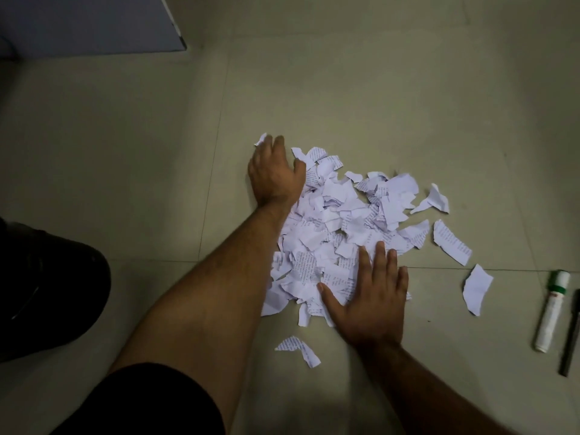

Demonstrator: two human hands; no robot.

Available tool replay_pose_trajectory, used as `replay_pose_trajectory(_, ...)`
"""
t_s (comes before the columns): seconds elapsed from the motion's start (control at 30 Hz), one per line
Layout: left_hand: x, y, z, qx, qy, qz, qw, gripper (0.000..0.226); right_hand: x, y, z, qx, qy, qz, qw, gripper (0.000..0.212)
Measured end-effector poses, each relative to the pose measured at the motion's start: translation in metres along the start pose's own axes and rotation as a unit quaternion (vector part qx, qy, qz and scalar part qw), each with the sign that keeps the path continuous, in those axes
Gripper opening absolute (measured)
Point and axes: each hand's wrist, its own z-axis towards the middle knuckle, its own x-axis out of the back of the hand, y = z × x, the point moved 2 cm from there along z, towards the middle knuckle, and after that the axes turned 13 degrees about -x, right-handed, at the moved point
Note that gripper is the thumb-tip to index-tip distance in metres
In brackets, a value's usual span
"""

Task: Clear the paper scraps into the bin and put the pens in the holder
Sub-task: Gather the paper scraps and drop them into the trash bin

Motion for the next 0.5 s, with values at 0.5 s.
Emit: replay_pose_trajectory(0.5, -0.012, 0.056, -0.043, -0.162, -0.13, -0.076, 0.975, 0.057, 0.0, 0.001, -0.001, 0.01, 0.03, 0.021, 0.999, 0.1)
